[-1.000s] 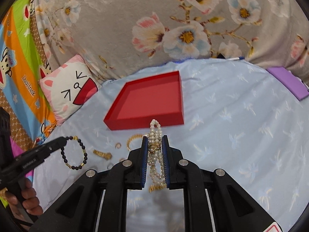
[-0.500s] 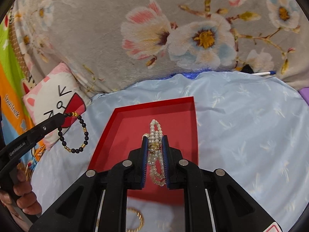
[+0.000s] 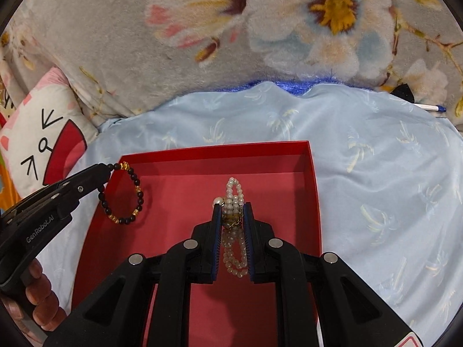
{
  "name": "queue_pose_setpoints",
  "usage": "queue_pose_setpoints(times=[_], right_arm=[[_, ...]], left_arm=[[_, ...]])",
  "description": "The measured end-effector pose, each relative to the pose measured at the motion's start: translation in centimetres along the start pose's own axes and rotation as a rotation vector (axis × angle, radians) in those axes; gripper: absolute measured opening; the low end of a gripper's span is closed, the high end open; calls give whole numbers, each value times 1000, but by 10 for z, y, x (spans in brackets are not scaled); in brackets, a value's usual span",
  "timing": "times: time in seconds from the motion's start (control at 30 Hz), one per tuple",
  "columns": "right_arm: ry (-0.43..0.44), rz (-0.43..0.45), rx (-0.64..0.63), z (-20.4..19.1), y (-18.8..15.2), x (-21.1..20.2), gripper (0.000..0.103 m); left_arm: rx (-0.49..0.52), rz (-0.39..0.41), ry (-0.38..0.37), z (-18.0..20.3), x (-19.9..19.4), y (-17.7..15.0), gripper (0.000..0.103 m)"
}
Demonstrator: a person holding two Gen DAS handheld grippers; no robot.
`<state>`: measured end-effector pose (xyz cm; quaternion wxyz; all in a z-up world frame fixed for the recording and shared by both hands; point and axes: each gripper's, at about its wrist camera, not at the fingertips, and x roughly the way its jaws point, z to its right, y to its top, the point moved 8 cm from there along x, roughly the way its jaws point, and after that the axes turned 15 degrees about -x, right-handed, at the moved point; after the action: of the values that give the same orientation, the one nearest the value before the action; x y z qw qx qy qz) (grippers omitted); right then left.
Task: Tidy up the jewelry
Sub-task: 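Lower both held bracelets into the red box and open both grippers, then withdraw both grippers from the red box back over the jewelry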
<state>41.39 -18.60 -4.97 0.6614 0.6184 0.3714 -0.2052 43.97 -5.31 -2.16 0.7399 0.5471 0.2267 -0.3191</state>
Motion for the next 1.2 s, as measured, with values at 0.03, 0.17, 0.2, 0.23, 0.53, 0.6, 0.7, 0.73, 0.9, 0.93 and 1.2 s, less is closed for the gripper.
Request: queue_pose_setpoints(times=[0.03, 0.17, 0.2, 0.23, 0.53, 0.6, 0.7, 0.73, 0.9, 0.93, 1.2], right_arm=[[-3, -4, -5, 0, 0, 3, 14], [-34, 23, -17, 0, 3, -1, 20], [-41, 41, -12, 1, 4, -6, 24], [-45, 61, -5, 2, 4, -13, 26], [-20, 209, 3, -20, -40, -110, 39], [-12, 215, 0, -30, -69, -134, 41], [5, 204, -5, -46, -117, -163, 42], [4, 196, -4, -50, -132, -169, 42], [7, 117, 5, -66, -211, -191, 43], [13, 107, 10, -69, -222, -195, 43], [22, 34, 36, -83, -291, -220, 43]], left_arm=[[-7, -6, -4, -1, 4, 1, 7], [-38, 14, 14, -7, 7, 5, 16], [-43, 20, 19, -9, 5, 6, 28], [-50, 31, 20, -10, 1, 7, 34], [-121, 137, 21, -46, -84, -17, 61], [-129, 132, 22, -57, -106, -39, 63], [-133, 123, 32, -70, -136, -77, 65], [-128, 123, 45, -74, -143, -89, 65], [-140, 69, 76, -88, -172, -157, 65], [-137, 57, 82, -90, -175, -169, 65], [-95, -28, 98, -91, -197, -247, 66]])
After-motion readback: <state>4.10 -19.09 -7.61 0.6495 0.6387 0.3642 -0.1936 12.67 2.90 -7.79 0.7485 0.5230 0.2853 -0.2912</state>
